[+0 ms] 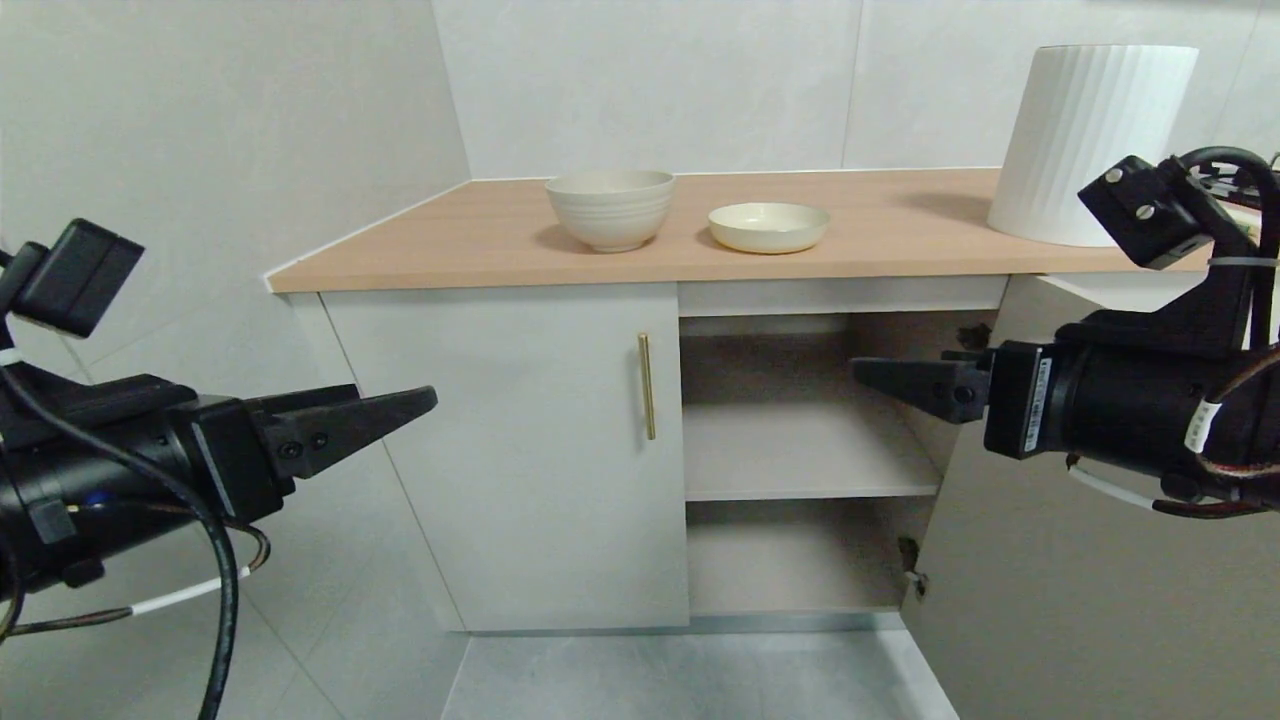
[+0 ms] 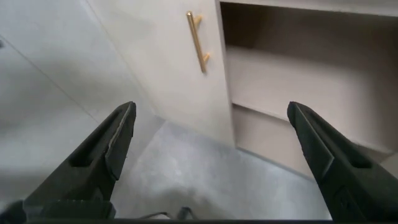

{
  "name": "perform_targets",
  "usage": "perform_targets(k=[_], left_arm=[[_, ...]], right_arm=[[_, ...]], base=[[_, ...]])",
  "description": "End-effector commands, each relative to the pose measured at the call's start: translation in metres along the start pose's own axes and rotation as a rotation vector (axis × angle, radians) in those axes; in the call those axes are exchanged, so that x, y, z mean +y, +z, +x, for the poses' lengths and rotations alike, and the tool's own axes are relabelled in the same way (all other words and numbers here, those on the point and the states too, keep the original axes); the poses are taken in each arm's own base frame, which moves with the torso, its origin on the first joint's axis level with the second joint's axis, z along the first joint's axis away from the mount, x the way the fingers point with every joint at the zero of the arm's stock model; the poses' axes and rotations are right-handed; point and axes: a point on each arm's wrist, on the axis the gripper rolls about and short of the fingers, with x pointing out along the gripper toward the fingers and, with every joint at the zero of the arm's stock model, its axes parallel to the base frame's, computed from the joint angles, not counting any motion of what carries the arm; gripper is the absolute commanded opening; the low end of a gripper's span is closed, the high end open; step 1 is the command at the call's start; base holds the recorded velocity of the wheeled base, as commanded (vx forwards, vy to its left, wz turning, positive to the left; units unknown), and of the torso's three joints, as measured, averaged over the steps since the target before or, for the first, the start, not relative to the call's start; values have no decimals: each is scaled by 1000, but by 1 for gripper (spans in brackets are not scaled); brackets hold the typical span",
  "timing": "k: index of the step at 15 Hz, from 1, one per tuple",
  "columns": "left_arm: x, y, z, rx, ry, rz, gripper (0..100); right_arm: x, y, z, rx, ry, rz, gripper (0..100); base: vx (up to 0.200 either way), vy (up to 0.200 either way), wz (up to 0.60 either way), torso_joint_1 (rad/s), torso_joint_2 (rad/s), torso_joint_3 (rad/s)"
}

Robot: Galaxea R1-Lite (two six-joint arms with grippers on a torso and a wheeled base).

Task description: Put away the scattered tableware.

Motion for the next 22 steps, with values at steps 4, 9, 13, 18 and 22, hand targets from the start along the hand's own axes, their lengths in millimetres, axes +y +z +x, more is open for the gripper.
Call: perform_targets(k=[4, 9, 13, 18, 22], left_arm=[[-1, 6, -2, -35, 51, 6, 100], [0, 8, -3, -41, 57, 5, 100], [3, 11, -3, -47, 71, 1, 100], [3, 12, -2, -52, 69, -21, 100], [-1, 16, -10, -81, 59, -11, 100]], right_arm=[[0, 4, 0, -20, -31, 20, 100], [0, 3, -4, 12, -34, 16, 100], [0, 3, -5, 11, -33, 17, 100], [0, 5, -8, 9, -29, 17, 100], [1, 11, -26, -14, 39, 38, 100]], base=[[0, 0, 0, 0, 0, 0], [0, 0, 0, 0, 0, 0], [200, 0, 0, 2, -1, 6], [200, 0, 0, 8, 0, 2], [50, 0, 0, 1, 2, 1]])
